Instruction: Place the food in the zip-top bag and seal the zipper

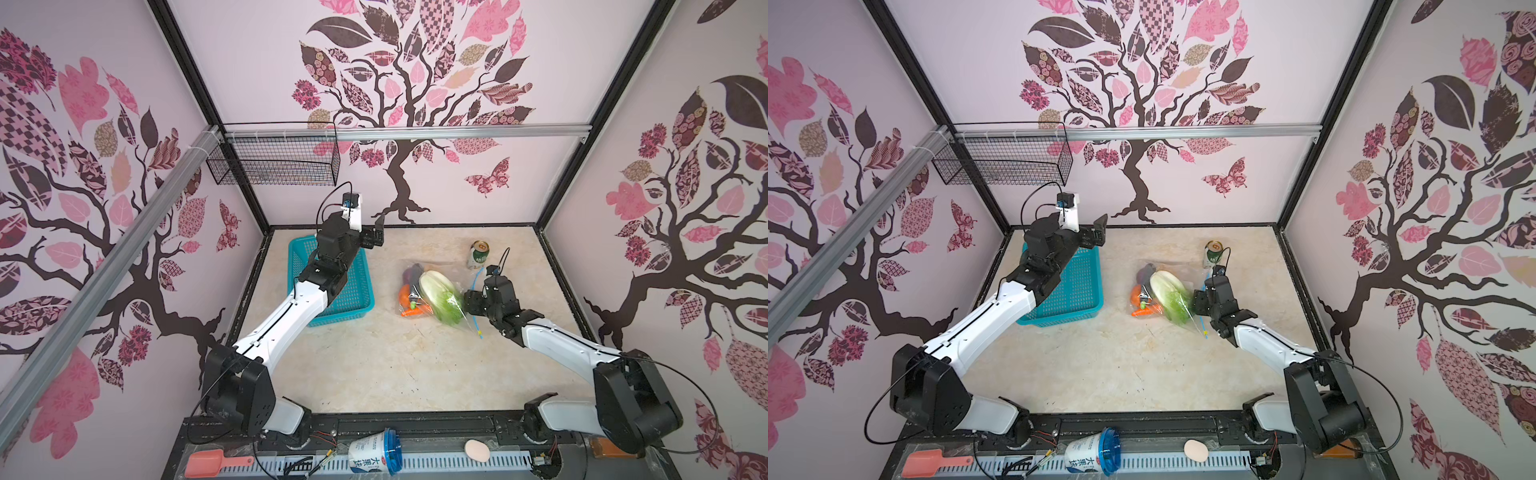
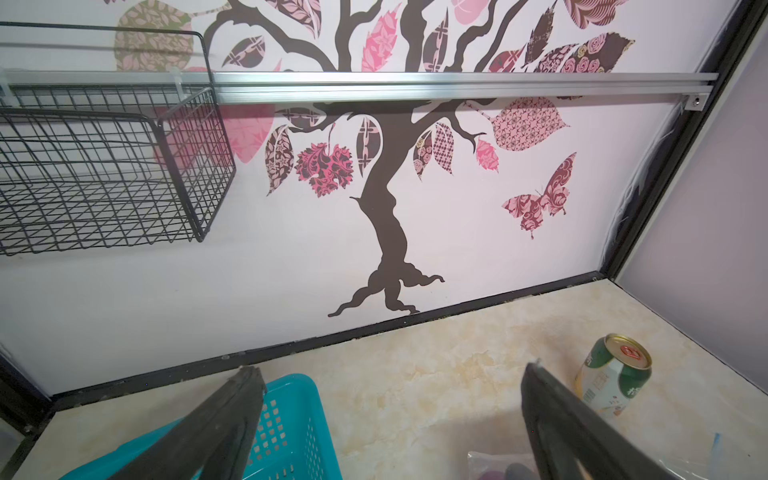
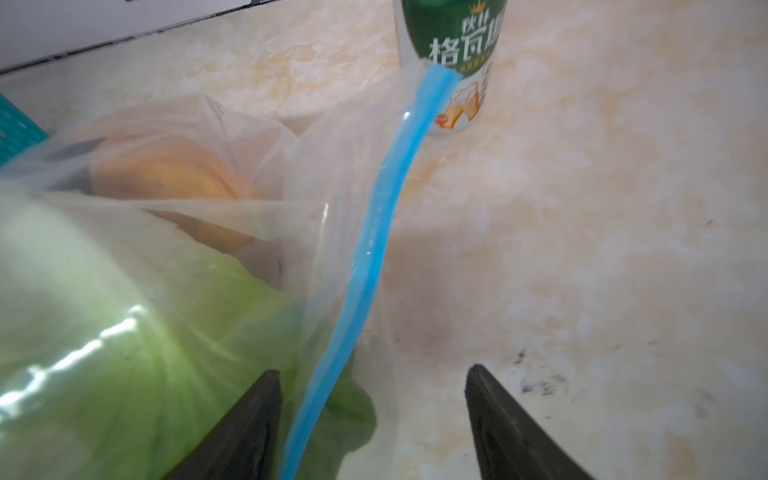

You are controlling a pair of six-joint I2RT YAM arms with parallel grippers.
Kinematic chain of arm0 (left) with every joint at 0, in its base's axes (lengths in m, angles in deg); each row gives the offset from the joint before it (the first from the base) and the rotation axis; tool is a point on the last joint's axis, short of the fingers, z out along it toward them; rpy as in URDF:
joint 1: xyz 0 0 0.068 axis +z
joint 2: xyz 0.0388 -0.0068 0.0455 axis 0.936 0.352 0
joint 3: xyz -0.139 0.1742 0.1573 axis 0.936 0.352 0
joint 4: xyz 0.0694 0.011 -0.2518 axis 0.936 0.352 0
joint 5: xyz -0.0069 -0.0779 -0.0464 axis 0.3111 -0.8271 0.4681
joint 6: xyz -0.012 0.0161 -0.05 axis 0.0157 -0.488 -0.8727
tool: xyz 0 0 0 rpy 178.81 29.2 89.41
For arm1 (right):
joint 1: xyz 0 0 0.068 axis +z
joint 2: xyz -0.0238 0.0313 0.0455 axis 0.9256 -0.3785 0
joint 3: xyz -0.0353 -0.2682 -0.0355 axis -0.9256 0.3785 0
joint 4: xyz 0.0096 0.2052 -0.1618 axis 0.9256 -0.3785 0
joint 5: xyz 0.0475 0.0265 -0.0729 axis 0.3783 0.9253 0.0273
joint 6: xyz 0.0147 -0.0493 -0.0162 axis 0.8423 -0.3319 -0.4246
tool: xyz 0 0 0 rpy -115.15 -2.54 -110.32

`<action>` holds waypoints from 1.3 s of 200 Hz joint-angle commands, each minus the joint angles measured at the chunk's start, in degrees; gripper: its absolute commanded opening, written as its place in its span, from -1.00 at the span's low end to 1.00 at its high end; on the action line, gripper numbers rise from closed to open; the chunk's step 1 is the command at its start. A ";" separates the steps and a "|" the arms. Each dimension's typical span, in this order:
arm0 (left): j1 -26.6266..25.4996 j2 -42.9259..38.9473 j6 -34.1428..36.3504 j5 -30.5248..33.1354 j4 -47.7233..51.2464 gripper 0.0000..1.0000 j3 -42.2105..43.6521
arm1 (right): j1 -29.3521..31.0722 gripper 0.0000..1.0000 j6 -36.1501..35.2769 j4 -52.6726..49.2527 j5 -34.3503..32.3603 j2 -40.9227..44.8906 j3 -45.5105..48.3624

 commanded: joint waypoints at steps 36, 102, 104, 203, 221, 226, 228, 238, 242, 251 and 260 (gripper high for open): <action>6.57 -4.69 -12.30 -1.06 -2.46 0.97 10.06 | -5.12 0.99 -1.09 10.35 -20.25 2.32 1.21; 9.94 -10.18 -7.34 4.56 -4.54 0.97 24.08 | -5.26 0.99 -10.68 28.23 -35.39 -5.78 8.22; 9.92 -10.08 -6.81 4.59 -4.37 0.97 23.91 | -5.28 0.99 -11.14 29.44 -35.30 -6.00 8.67; 6.08 -6.26 2.78 15.19 -5.51 0.97 28.87 | -12.76 0.99 -16.74 45.91 -9.50 -14.91 10.54; 6.85 -5.31 5.38 16.71 -9.39 0.97 31.68 | -15.16 0.99 -15.46 55.71 -3.84 -13.19 17.07; 7.45 -4.90 5.84 16.49 -10.79 0.97 32.44 | -15.34 0.99 -15.22 58.13 -3.71 -13.45 18.64; 7.70 -4.70 5.95 16.36 -11.03 0.97 32.57 | -15.32 0.99 -14.95 58.88 -3.89 -13.82 19.14; 8.67 -3.55 6.81 15.48 -11.88 0.97 33.06 | -15.42 0.99 -15.50 66.65 -4.29 -16.26 21.20; 9.17 -3.05 7.16 15.21 -12.47 0.97 33.28 | -15.40 0.99 -15.77 68.78 -4.29 -16.86 21.49; 10.15 -2.18 7.47 14.39 -13.53 0.97 33.78 | -15.40 0.99 -15.38 65.74 -4.21 -15.66 20.96; 11.35 -1.42 7.60 13.66 -14.47 0.97 34.20 | -15.44 0.99 -15.21 62.00 -4.25 -14.65 19.99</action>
